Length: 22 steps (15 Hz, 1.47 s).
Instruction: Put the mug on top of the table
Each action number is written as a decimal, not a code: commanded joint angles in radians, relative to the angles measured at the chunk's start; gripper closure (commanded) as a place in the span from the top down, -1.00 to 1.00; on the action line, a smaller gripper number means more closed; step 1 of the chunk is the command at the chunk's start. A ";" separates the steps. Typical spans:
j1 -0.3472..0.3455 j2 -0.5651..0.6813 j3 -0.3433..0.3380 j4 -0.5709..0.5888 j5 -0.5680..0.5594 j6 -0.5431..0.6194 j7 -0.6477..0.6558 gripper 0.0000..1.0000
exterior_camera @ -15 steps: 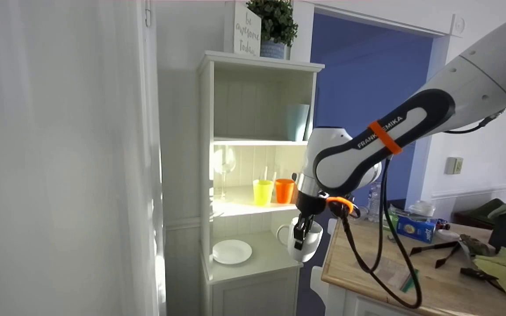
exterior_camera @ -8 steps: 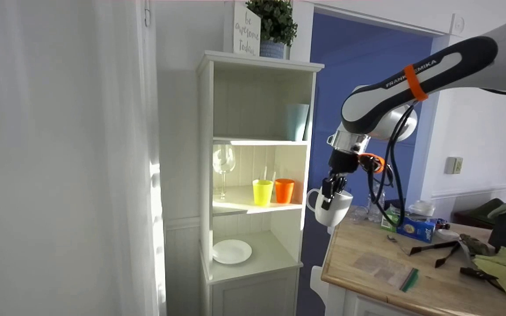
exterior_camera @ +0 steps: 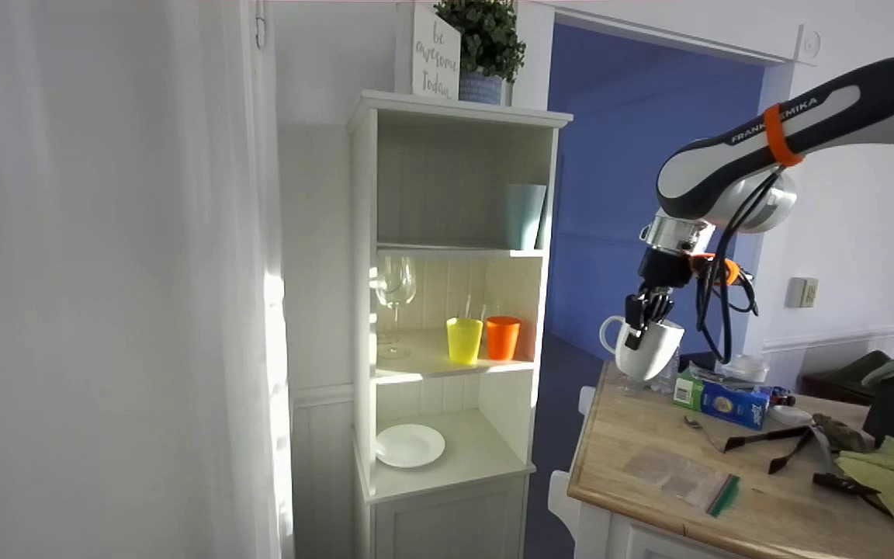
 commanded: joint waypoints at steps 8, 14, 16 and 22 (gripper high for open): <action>-0.091 0.221 -0.153 0.253 -0.047 0.021 -0.022 -0.95; -0.167 0.439 -0.157 0.385 -0.007 0.084 -0.023 -0.95; -0.197 0.499 -0.145 0.417 0.014 0.099 -0.023 -0.95; -0.259 0.666 -0.091 0.526 0.031 0.164 -0.019 -0.95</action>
